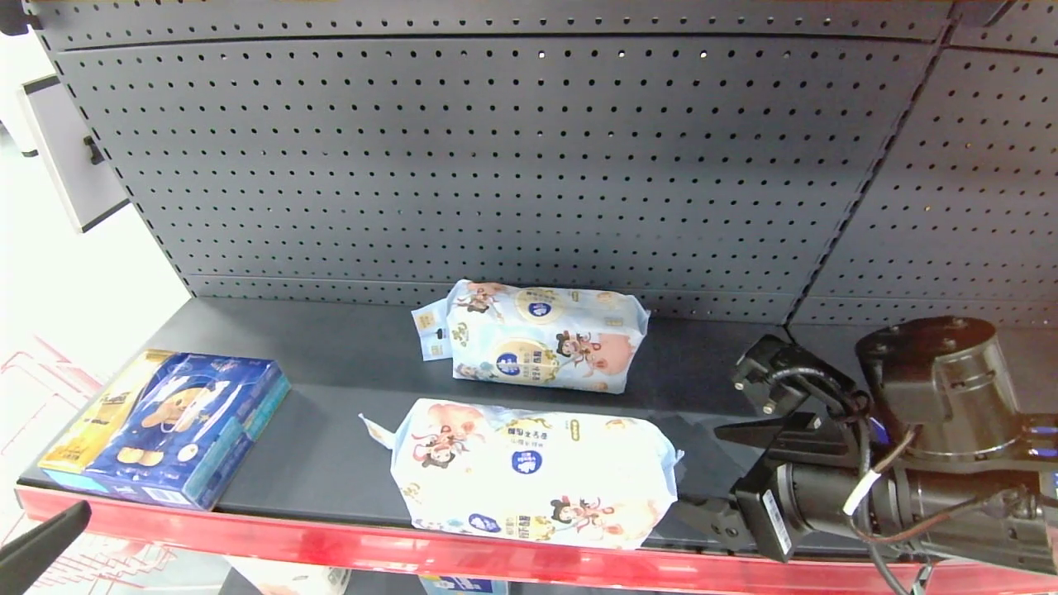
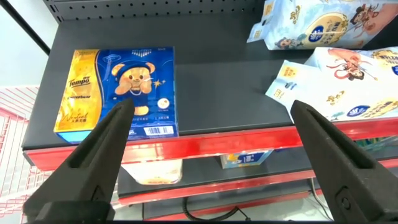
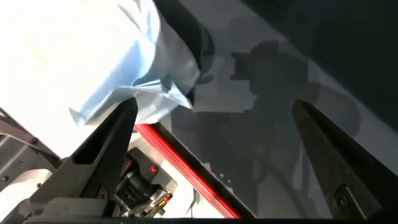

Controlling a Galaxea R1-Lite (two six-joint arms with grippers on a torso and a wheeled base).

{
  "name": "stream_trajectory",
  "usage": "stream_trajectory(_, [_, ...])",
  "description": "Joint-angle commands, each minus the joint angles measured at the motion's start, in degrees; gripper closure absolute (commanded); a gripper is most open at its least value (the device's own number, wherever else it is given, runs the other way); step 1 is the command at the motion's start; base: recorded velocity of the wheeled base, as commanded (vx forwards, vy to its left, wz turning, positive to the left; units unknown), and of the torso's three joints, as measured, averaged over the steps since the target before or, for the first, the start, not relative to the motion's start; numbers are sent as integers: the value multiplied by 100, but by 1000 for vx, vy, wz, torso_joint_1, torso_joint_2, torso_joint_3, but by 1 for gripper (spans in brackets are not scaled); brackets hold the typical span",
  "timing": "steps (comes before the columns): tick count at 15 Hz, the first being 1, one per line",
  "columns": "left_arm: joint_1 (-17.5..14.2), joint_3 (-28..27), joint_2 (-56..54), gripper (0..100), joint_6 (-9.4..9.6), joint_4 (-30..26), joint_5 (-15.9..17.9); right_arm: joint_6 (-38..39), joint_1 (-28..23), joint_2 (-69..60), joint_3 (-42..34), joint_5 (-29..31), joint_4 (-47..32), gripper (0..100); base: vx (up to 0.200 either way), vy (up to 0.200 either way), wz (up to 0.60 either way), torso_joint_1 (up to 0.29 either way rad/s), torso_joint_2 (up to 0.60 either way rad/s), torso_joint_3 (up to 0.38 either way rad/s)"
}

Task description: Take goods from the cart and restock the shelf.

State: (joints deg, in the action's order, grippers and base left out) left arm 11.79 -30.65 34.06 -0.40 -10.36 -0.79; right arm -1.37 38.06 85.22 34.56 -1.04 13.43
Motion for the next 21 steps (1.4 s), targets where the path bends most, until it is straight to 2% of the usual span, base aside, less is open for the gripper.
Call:
stream_trajectory(1, [-1, 6, 13, 0, 5, -1, 0, -4, -44, -428, -222, 209, -7, 0, 0, 0, 0, 0, 0, 0])
stream_trajectory(3, [-1, 24, -5, 0, 5, -1, 18, -30, -317, -1482, -564, 394, -60, 0, 0, 0, 0, 0, 0, 0])
stream_trajectory(5, [8, 147, -251, 0, 14, -1, 35, -197, -906, -2924, -1057, 622, -315, 0, 0, 0, 0, 0, 0, 0])
stream_trajectory(7, [8, 454, -690, 0, 5, -1, 35, -584, -1697, -4523, -1030, 868, -1440, 0, 0, 0, 0, 0, 0, 0])
stream_trajectory(10, [-10, 824, -1235, 0, 5, -185, -255, -602, -3024, -6149, -99, 1044, -3927, 0, 0, 0, 0, 0, 0, 0])
stream_trajectory(11, [-19, 850, -1349, 0, -21, -458, -422, -531, -3489, -6510, 51, 1044, -4587, 0, 0, 0, 0, 0, 0, 0])
stream_trajectory(12, [-54, 885, -1455, 0, -153, -643, -483, -426, -3780, -6756, 16, 1026, -4885, 0, 0, 0, 0, 0, 0, 0])
stream_trajectory(13, [-168, 1052, -1639, 0, -408, -818, -589, -285, -3947, -7081, -327, 895, -4956, 0, 0, 0, 0, 0, 0, 0])
stream_trajectory(14, [-361, 1289, -1789, 0, -443, -836, -791, -303, -3876, -7459, -837, 649, -4745, 0, 0, 0, 0, 0, 0, 0])
stream_trajectory(16, [-493, 1764, -2325, 0, -408, -810, -817, -373, -3797, -8276, -1760, 464, -4235, 0, 0, 0, 0, 0, 0, 0])
stream_trajectory(17, [-379, 2072, -3090, 0, -303, -801, -589, -496, -3806, -8522, -2357, 525, -3804, 0, 0, 0, 0, 0, 0, 0])
stream_trajectory(18, [-300, 2063, -3406, 0, -250, -810, -351, -452, -3806, -8514, -2472, 464, -3435, 0, 0, 0, 0, 0, 0, 0])
stream_trajectory(19, [-309, 2115, -3406, 0, -241, -704, -369, -417, -3806, -8514, -2516, 323, -3330, 0, 0, 0, 0, 0, 0, 0])
stream_trajectory(21, [-300, 2353, -3406, 0, -188, 17, -351, -426, -3815, -8522, -2621, -292, -3207, 0, 0, 0, 0, 0, 0, 0])
